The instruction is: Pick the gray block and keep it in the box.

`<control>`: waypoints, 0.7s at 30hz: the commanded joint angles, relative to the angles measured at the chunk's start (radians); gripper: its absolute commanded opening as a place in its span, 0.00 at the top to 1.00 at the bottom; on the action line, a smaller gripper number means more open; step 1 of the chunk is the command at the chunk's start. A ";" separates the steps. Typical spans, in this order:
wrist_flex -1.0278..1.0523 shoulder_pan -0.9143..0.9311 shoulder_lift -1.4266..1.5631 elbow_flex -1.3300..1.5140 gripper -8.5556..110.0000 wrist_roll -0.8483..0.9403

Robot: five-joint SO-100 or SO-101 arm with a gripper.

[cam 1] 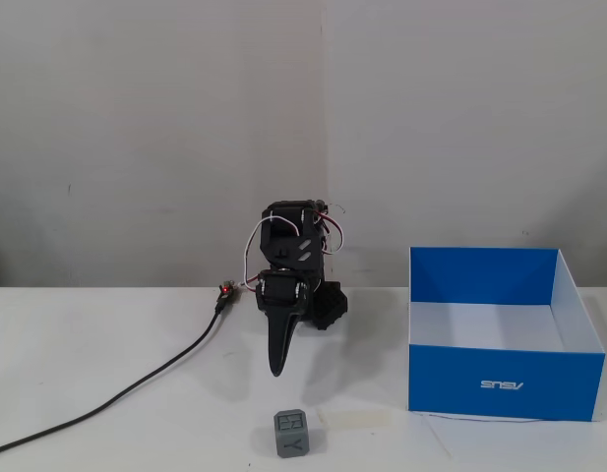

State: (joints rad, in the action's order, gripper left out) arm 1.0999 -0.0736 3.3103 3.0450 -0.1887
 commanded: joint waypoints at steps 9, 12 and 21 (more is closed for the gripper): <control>-0.018 0.003 0.118 0.009 0.91 -0.005; -0.018 0.003 0.118 0.009 0.92 -0.005; -0.038 -0.040 0.118 0.012 0.93 0.008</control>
State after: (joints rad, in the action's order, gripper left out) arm 1.0907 -0.0997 3.3103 3.0450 -0.1887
